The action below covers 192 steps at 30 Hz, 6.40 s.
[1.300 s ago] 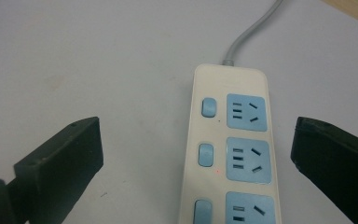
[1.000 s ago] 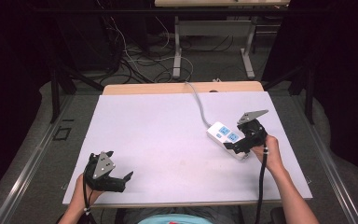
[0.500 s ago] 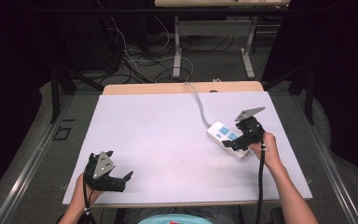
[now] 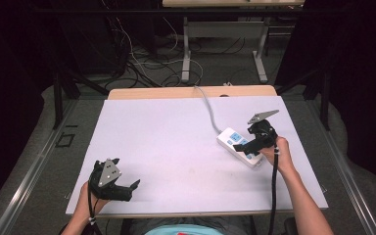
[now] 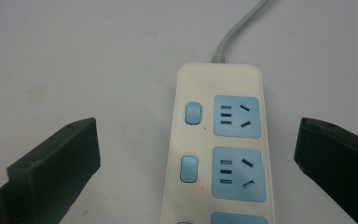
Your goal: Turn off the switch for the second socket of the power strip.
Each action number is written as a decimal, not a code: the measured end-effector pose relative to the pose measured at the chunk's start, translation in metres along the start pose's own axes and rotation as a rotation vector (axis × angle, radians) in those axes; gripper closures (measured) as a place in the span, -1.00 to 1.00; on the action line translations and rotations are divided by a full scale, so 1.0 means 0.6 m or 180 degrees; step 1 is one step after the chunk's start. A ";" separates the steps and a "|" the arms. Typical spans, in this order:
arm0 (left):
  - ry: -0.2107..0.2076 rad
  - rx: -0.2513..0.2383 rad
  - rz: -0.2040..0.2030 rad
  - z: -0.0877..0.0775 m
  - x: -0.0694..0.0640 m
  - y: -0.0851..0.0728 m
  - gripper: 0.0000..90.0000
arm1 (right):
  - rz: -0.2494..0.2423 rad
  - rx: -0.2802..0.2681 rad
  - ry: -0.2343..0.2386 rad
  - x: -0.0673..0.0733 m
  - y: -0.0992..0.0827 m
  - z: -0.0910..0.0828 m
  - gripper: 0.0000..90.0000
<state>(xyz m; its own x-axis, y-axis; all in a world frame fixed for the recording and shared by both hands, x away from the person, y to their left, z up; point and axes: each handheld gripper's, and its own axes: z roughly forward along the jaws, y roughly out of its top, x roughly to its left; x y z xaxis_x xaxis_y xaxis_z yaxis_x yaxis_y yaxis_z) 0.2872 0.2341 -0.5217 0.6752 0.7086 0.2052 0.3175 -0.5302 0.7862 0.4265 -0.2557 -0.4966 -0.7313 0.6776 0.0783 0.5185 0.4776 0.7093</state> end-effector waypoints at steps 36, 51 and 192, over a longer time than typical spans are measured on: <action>0.0001 0.0037 0.0014 -0.001 0.002 -0.001 -0.98 | -0.0112 0.0273 -0.0207 0.019 -0.010 0.025 1.00; -0.0008 0.0034 -0.0004 0.000 0.002 -0.001 -0.98 | -0.0181 0.0464 -0.0324 0.024 -0.013 0.037 1.00; 0.0015 0.0046 0.0044 0.001 0.002 0.000 -0.98 | -0.0181 0.0353 -0.0468 0.033 -0.016 0.038 1.00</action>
<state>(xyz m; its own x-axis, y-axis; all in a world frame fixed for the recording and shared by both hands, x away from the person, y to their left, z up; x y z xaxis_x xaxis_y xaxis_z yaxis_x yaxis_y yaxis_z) 0.2880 0.2347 -0.5220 0.6765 0.7033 0.2186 0.3177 -0.5465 0.7749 0.4171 -0.2343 -0.5179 -0.6924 0.7182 -0.0687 0.5297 0.5707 0.6274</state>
